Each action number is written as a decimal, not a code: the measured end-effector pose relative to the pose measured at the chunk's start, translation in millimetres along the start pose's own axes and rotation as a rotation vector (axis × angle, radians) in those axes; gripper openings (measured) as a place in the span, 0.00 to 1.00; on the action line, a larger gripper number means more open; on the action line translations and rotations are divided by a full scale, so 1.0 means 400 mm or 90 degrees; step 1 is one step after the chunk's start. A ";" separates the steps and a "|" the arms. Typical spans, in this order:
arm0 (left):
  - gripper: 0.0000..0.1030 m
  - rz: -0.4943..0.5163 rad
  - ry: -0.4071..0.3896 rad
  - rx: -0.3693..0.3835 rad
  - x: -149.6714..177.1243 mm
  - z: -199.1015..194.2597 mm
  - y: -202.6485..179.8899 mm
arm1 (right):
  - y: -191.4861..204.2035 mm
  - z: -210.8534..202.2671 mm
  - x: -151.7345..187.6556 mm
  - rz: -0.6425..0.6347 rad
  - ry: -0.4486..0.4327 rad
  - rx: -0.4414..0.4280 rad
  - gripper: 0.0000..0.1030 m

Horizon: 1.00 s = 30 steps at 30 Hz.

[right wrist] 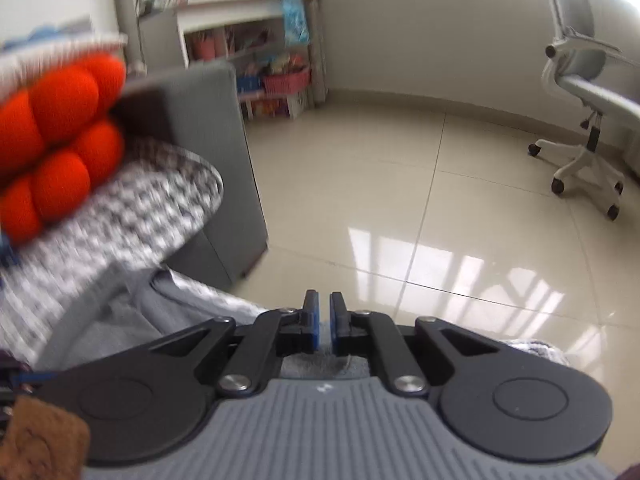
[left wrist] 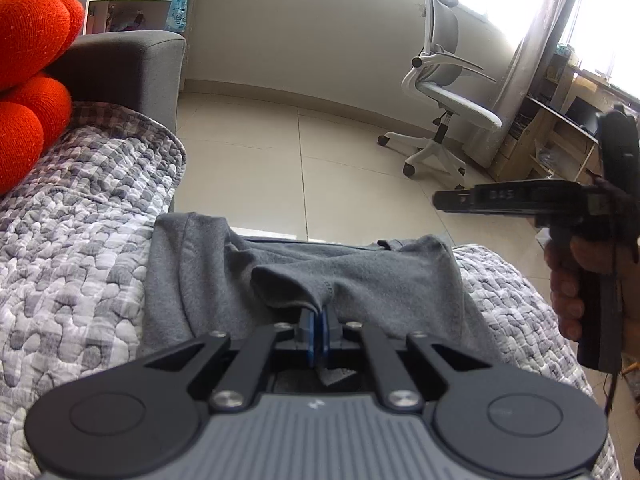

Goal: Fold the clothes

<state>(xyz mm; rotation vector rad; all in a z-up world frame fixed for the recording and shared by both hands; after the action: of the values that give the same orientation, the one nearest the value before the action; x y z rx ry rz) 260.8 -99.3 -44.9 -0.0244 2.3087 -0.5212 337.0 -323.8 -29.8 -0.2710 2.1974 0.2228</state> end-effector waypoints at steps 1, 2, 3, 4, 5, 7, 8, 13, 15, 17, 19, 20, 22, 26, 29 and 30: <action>0.05 -0.015 0.000 0.005 -0.005 -0.003 0.007 | -0.032 -0.016 0.003 0.036 -0.010 -0.001 0.12; 0.05 -0.029 0.000 0.011 -0.011 -0.005 0.014 | -0.060 -0.025 0.013 0.060 -0.008 -0.003 0.14; 0.05 -0.044 0.000 0.016 -0.016 -0.007 0.021 | -0.084 -0.022 0.030 0.071 0.009 -0.004 0.15; 0.06 -0.060 0.000 0.019 -0.020 -0.007 0.029 | -0.099 -0.015 0.048 0.077 0.030 -0.006 0.15; 0.08 -0.067 0.002 0.021 -0.021 -0.006 0.033 | -0.104 -0.001 0.069 0.077 0.055 -0.008 0.15; 0.29 -0.080 0.006 0.022 -0.024 0.001 0.041 | -0.112 0.022 0.106 0.083 0.095 -0.013 0.15; 0.39 -0.088 0.006 0.023 -0.025 0.005 0.046 | -0.112 0.024 0.114 0.100 0.088 -0.024 0.15; 0.46 -0.109 0.005 0.065 -0.026 0.035 0.039 | -0.108 0.019 0.105 0.171 0.048 -0.069 0.25; 0.10 -0.068 0.022 0.037 -0.014 0.063 0.023 | -0.081 0.035 0.100 0.128 0.065 -0.053 0.25; 0.04 -0.032 0.021 0.022 -0.005 0.074 0.011 | -0.057 0.048 0.095 0.088 0.077 -0.037 0.25; 0.04 -0.002 0.005 0.017 0.000 0.071 0.001 | -0.053 0.053 0.096 0.087 0.071 -0.032 0.25; 0.04 0.001 -0.008 0.017 -0.004 0.061 0.003 | -0.054 0.057 0.099 0.096 0.070 -0.037 0.25; 0.04 -0.002 -0.035 0.024 -0.017 0.038 0.012 | -0.052 0.060 0.104 0.096 0.065 -0.041 0.21; 0.04 -0.009 -0.069 0.031 -0.037 0.003 0.017 | -0.061 0.041 0.103 0.090 0.041 -0.014 0.01; 0.04 -0.005 -0.070 0.030 -0.037 0.003 0.015 | -0.074 0.027 0.104 0.109 0.025 -0.011 0.01; 0.04 0.002 -0.067 0.026 -0.034 0.007 0.013 | -0.076 0.028 0.108 0.115 0.030 -0.020 0.03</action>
<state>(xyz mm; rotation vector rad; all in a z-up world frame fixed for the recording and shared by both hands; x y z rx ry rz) 273.4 -93.2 -39.4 -0.0278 2.1941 -0.5520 328.6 -355.2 -72.9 -0.0956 2.2681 0.3535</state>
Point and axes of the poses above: each gripper's, at about its wrist camera, not at the fingertips, and z roughly the way its jaws point, y to its left, x to its underside, the point moved 4 cm from there along z, roughly the way its jaws point, and after that the axes turned 9 degrees about -z, right-handed, at the moved point
